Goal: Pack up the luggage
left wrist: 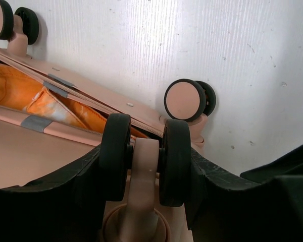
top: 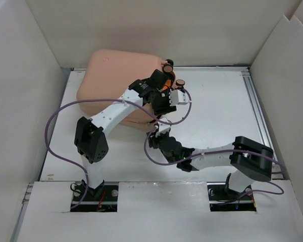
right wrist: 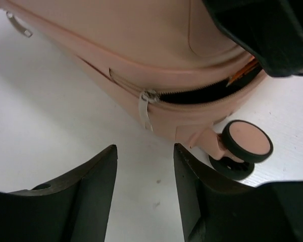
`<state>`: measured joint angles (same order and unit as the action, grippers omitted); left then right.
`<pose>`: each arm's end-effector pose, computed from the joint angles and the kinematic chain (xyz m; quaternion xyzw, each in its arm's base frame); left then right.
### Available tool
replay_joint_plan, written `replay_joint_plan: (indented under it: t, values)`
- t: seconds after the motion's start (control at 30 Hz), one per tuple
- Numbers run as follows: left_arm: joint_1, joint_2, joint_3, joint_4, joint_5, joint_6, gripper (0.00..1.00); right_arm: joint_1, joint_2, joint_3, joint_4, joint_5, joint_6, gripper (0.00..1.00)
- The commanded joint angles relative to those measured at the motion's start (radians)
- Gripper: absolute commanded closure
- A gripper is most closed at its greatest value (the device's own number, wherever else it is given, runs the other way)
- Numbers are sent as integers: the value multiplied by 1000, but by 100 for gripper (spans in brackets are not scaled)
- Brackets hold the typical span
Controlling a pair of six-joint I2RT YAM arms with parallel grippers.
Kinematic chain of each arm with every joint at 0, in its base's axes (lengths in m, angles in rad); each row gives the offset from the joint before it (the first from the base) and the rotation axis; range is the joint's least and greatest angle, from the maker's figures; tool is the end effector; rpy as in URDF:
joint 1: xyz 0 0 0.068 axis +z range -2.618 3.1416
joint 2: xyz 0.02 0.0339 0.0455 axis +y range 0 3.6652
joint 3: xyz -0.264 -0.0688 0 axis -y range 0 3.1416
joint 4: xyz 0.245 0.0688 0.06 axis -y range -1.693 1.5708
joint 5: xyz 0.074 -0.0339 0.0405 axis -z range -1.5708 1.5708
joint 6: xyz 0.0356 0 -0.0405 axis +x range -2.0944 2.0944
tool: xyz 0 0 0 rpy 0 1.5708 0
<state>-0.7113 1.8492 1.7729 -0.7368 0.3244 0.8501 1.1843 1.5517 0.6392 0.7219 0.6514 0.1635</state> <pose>0.3073 -0.2798 0.3302 0.6877 0.6093 -0.1244 0.3745 0.1379 0.2816 0.2010 -0.1792 0.7370 0.1836 0.6253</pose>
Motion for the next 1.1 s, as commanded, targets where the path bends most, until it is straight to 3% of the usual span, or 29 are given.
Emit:
replay_joint_plan:
  t: [0.0,0.2,0.33,0.43,0.57,0.7,0.77,0.9,1.07]
  values:
    - [16,-9,120,105,59,-146,100,3,63,118,88,135,30,46]
    - [7,70,226,37,59,-146,100,-6,171,191,76,180,123,45]
    - [7,70,226,37,68,-146,100,-6,229,270,-115,266,258,45]
    - [7,70,226,37,77,-126,100,-28,229,270,-136,278,320,48]
    - [7,70,226,37,108,-115,100,-49,238,280,-147,287,341,59]
    - [7,61,226,37,134,-88,100,-69,228,280,-173,309,341,91]
    - [7,61,226,37,156,-77,100,-80,219,280,-173,297,341,100]
    - [18,61,217,37,176,-65,100,-89,209,260,-173,243,297,100]
    - [18,61,217,37,188,-65,100,-89,174,192,-52,149,212,100]
